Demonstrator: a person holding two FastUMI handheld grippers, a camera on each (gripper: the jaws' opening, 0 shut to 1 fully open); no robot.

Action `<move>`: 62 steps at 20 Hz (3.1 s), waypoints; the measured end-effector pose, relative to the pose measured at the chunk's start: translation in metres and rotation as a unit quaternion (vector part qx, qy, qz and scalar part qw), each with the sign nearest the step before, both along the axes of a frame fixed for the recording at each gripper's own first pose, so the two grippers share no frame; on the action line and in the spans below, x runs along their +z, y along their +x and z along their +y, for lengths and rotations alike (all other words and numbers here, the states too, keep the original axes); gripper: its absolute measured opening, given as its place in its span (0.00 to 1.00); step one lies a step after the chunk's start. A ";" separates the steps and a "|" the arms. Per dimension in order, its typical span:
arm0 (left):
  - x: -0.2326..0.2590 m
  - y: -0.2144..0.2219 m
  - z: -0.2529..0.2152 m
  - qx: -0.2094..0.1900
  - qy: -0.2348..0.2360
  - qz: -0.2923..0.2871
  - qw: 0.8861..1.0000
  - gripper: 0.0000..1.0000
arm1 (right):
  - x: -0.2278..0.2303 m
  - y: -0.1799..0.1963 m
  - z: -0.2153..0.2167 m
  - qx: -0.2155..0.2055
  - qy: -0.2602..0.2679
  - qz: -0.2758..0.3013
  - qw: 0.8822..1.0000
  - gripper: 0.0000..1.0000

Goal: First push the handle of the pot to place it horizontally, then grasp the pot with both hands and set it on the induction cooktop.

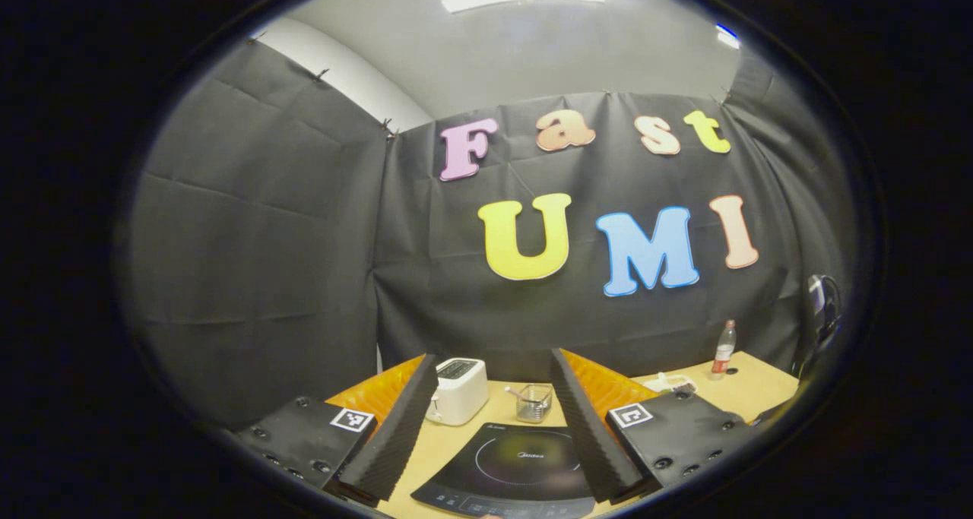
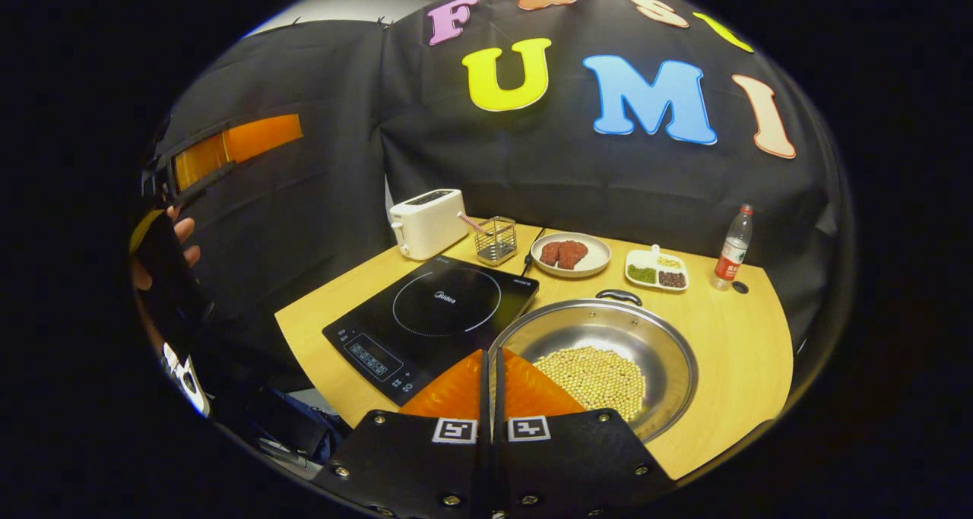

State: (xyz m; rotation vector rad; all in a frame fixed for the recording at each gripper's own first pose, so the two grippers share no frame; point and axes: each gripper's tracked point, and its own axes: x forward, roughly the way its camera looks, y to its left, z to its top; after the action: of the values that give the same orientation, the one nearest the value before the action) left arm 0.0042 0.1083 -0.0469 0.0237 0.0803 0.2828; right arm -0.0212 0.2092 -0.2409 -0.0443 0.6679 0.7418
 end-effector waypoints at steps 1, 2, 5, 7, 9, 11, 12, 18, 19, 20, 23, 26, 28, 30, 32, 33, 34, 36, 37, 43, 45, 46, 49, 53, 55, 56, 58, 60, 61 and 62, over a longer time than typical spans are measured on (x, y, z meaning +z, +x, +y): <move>-0.002 0.001 0.004 0.002 0.000 0.001 1.000 0.96 | -0.005 -0.004 0.003 0.007 -0.005 0.009 1.000 0.01; -0.004 0.000 0.007 0.005 0.000 0.003 1.000 1.00 | -0.012 -0.008 0.006 0.013 -0.010 0.015 1.000 0.01; -0.012 0.000 0.018 0.011 -0.002 0.007 1.000 1.00 | -0.029 -0.017 0.014 0.032 -0.026 0.033 0.999 0.01; -0.015 -0.001 0.023 0.014 -0.004 0.009 1.000 1.00 | -0.041 -0.022 0.019 0.041 -0.035 0.050 0.997 0.01; -0.018 0.003 0.029 0.016 -0.004 0.011 1.000 1.00 | -0.053 -0.028 0.021 0.048 -0.045 0.069 0.995 0.01; -0.022 0.004 0.035 0.018 -0.005 0.012 1.000 1.00 | -0.065 -0.031 0.023 0.054 -0.058 0.088 0.993 0.01; -0.024 0.005 0.037 0.018 -0.006 0.013 1.000 1.00 | -0.071 -0.032 0.024 0.056 -0.063 0.098 0.992 0.01; -0.039 0.026 0.042 0.005 -0.014 0.020 1.000 1.00 | -0.102 -0.042 0.022 0.060 -0.103 0.155 0.981 0.01; -0.041 0.030 0.041 0.000 -0.016 0.021 1.000 1.00 | -0.107 -0.042 0.020 0.059 -0.108 0.160 0.979 0.01; -0.043 0.036 0.040 -0.005 -0.017 0.021 1.000 1.00 | -0.110 -0.042 0.017 0.056 -0.113 0.167 0.978 0.01; -0.049 0.050 0.035 -0.022 -0.025 0.020 0.999 1.00 | -0.119 -0.045 0.010 0.047 -0.126 0.186 0.973 0.01; -0.051 0.065 0.030 -0.039 -0.030 0.015 0.999 1.00 | -0.120 -0.041 0.006 0.025 -0.131 0.197 0.971 0.01; -0.053 0.076 0.027 -0.050 -0.034 0.013 0.998 1.00 | -0.122 -0.042 0.008 0.013 -0.122 0.212 0.970 0.01; -0.058 0.076 0.026 -0.057 -0.041 0.014 0.997 1.00 | -0.124 -0.042 0.005 0.003 -0.124 0.222 0.967 0.01; -0.058 0.082 0.024 -0.064 -0.046 0.010 0.997 0.97 | -0.129 -0.045 0.000 -0.004 -0.136 0.225 0.965 0.01; -0.058 0.086 0.024 -0.067 -0.047 0.008 0.997 0.95 | -0.130 -0.045 -0.003 -0.007 -0.141 0.227 0.964 0.01; -0.061 0.095 0.024 -0.071 -0.048 0.007 0.996 0.92 | -0.130 -0.046 -0.004 -0.014 -0.140 0.226 0.964 0.01; -0.065 0.106 0.020 -0.080 -0.054 0.005 0.995 0.92 | -0.128 -0.045 -0.008 -0.025 -0.136 0.233 0.963 0.01; -0.066 0.109 0.019 -0.083 -0.056 0.005 0.995 0.92 | -0.127 -0.045 -0.009 -0.030 -0.135 0.235 0.962 0.01; -0.069 0.115 0.000 -0.108 -0.057 0.011 0.992 0.97 | -0.126 -0.047 -0.029 -0.052 -0.144 0.236 0.960 0.01; -0.071 0.117 -0.009 -0.114 -0.055 0.015 0.992 1.00 | -0.127 -0.047 -0.038 -0.061 -0.146 0.238 0.958 0.01; -0.071 0.118 -0.014 -0.117 -0.057 0.017 0.991 1.00 | -0.128 -0.048 -0.042 -0.064 -0.147 0.241 0.957 0.01; -0.072 0.121 -0.030 -0.123 -0.059 0.020 0.990 0.97 | -0.128 -0.050 -0.055 -0.067 -0.149 0.251 0.954 0.01; -0.073 0.128 -0.056 -0.129 -0.060 0.026 0.990 0.97 | -0.129 -0.048 -0.080 -0.065 -0.162 0.254 0.951 0.01; -0.071 0.130 -0.070 -0.133 -0.061 0.025 0.989 0.96 | -0.129 -0.046 -0.093 -0.065 -0.166 0.256 0.950 0.01; -0.070 0.130 -0.076 -0.135 -0.060 0.026 0.989 0.97 | -0.129 -0.044 -0.100 -0.067 -0.169 0.257 0.949 0.01; -0.066 0.134 -0.089 -0.138 -0.057 0.025 0.989 0.97 | -0.130 -0.040 -0.114 -0.069 -0.173 0.258 0.948 0.01; -0.066 0.136 -0.100 -0.140 -0.056 0.025 0.988 0.97 | -0.131 -0.035 -0.125 -0.074 -0.174 0.258 0.947 0.01; -0.065 0.137 -0.105 -0.140 -0.055 0.026 0.988 0.97 | -0.133 -0.032 -0.129 -0.076 -0.175 0.259 0.947 0.01; -0.064 0.139 -0.108 -0.140 -0.054 0.027 0.988 0.97 | -0.133 -0.031 -0.134 -0.077 -0.175 0.261 0.946 0.01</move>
State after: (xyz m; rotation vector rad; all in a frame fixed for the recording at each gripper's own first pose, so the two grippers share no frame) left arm 0.1435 0.0003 -0.1109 -0.0658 0.1444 -0.0026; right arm -0.0518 0.0756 -0.3738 -0.1219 1.2914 0.4730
